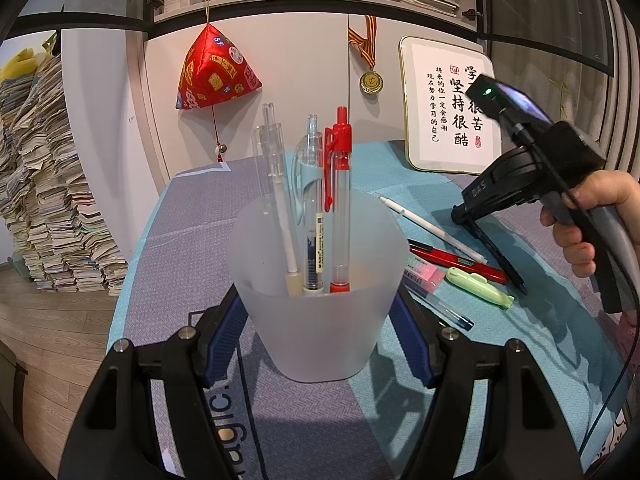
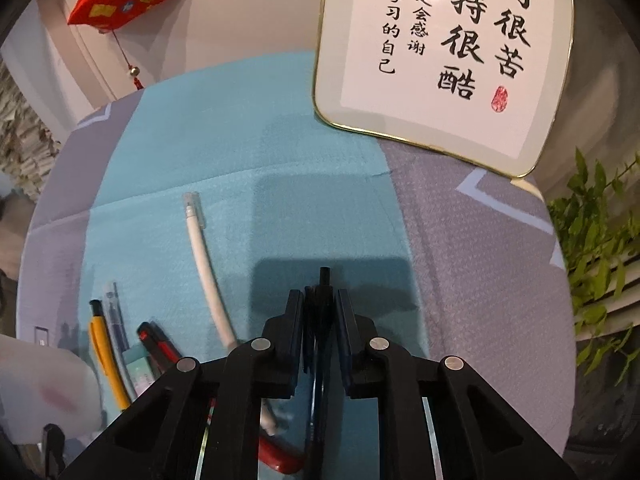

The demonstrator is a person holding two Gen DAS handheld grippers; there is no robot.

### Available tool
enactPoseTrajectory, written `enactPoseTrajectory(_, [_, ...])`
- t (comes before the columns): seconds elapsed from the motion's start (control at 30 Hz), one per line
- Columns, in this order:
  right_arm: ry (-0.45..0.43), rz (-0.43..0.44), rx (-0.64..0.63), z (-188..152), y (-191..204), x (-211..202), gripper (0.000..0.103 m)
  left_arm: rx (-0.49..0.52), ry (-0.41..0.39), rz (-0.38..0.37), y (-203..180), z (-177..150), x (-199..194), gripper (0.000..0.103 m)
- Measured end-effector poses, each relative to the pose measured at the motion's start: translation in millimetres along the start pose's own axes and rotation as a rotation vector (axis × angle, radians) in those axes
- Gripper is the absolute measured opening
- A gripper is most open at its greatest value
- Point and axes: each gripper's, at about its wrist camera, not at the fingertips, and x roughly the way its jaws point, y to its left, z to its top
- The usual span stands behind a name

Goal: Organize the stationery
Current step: 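Move the right tool to the black pen and grasp it, then carry the black pen over the cup and release it inside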

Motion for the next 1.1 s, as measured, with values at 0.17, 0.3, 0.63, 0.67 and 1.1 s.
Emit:
enactPoseTrajectory(0.17, [-0.058, 0.028, 0.014, -5, -3, -28, 0.016, 0.0, 0.0, 0.0, 0, -1, 0, 0.069])
enactPoseTrajectory(0.3, [-0.136, 0.049, -0.003, -15, 0, -64, 0.016, 0.0, 0.0, 0.0, 0, 0, 0, 0.069])
enactPoseTrajectory(0.63, [-0.333, 0.083, -0.032, -37, 10, -139, 0.016, 0.0, 0.0, 0.0, 0, -1, 0, 0.069])
enactPoseTrajectory(0.67, [-0.355, 0.093, -0.042, -37, 14, -149, 0.016, 0.0, 0.0, 0.0, 0, 0, 0, 0.069])
enactPoseTrajectory(1.1, [-0.528, 0.321, -0.244, -42, 91, -224, 0.016, 0.0, 0.0, 0.0, 0, 0, 0, 0.069])
